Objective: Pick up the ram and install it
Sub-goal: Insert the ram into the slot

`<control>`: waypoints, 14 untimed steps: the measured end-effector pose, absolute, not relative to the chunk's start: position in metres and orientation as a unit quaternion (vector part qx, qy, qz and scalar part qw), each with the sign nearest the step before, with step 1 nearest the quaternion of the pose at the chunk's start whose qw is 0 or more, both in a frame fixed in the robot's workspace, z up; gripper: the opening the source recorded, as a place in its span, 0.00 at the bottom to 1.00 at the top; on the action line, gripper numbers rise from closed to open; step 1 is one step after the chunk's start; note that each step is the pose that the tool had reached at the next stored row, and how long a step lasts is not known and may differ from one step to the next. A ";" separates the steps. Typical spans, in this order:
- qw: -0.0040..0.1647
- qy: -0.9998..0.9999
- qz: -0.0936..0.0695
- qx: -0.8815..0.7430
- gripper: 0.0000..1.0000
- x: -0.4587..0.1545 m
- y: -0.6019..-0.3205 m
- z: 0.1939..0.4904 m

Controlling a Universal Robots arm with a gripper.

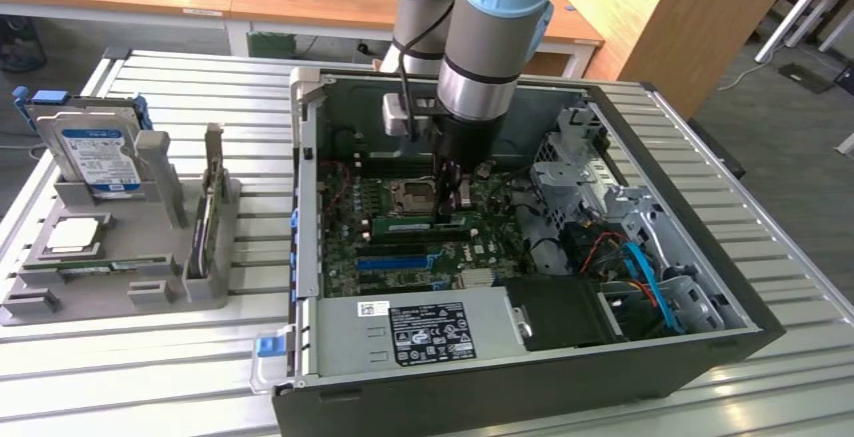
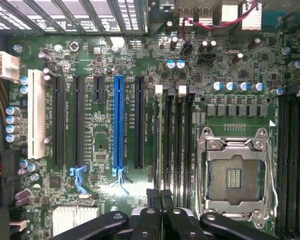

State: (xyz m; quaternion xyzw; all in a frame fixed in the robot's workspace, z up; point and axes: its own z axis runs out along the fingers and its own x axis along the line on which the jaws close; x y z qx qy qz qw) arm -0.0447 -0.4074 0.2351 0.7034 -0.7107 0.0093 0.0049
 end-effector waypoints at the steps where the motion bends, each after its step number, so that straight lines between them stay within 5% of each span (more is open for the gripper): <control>1: 0.005 -0.711 0.009 0.703 0.12 -0.045 -0.407 0.236; 14: 0.016 -0.711 -0.002 0.703 0.12 -0.038 -0.408 0.237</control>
